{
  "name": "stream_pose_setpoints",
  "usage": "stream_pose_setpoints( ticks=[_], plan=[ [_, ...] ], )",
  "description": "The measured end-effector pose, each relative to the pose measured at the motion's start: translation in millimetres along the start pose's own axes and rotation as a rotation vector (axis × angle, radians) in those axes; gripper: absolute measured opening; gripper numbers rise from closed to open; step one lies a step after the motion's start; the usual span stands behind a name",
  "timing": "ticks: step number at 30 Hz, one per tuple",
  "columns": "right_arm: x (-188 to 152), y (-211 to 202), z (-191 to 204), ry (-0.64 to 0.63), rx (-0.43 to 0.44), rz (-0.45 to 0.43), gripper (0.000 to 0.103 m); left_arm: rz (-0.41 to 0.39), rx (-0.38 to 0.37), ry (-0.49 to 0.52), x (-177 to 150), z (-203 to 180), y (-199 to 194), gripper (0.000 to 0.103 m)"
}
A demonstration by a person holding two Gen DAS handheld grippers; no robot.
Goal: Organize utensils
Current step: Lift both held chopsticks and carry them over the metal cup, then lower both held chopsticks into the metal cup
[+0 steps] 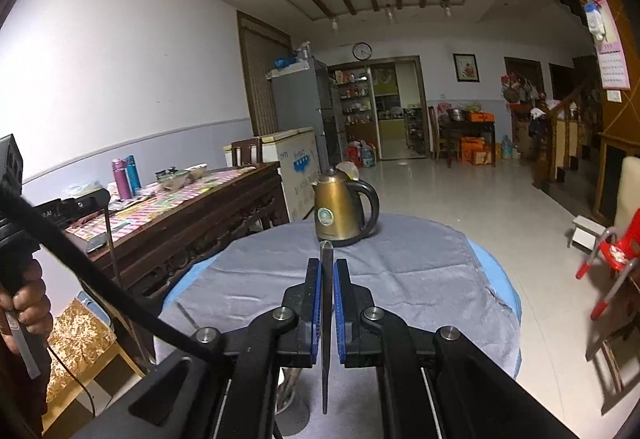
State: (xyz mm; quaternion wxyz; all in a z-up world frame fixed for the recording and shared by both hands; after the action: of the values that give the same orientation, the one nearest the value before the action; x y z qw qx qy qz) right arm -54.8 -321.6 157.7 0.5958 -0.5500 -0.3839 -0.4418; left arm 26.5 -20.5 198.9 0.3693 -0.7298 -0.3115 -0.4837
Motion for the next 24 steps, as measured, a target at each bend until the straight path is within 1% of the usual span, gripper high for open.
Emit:
stream_pose_setpoints(
  ticks=[5,12,17,24],
  plan=[
    [11,-14,12,-0.023,0.018,-0.034,0.007,-0.032,-0.009,-0.025,7,-9,-16,0.005],
    [21,-23,24,-0.034,0.050,-0.060,0.007,-0.098,-0.052,-0.037,21,-33,-30,0.005],
    [27,-30,30,-0.032,0.077,-0.081,0.007,-0.122,-0.063,-0.034,27,-49,-27,0.005],
    [30,-24,42,-0.031,0.123,-0.094,0.007,-0.129,-0.033,-0.036,24,-64,-7,0.005]
  ],
)
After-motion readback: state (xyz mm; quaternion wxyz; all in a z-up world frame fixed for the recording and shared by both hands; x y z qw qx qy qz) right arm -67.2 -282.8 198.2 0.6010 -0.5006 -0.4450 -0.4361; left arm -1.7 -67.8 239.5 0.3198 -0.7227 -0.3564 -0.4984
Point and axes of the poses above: each gripper's, at about its wrist camera, not at the fingertips, and y roughly the way its jaws point, z to its left, x to its top, the point moved 7 cm from there along y, roughly the way its jaws point, and after that the axes turned 6 degrees about -x, right-handed, at the moved point
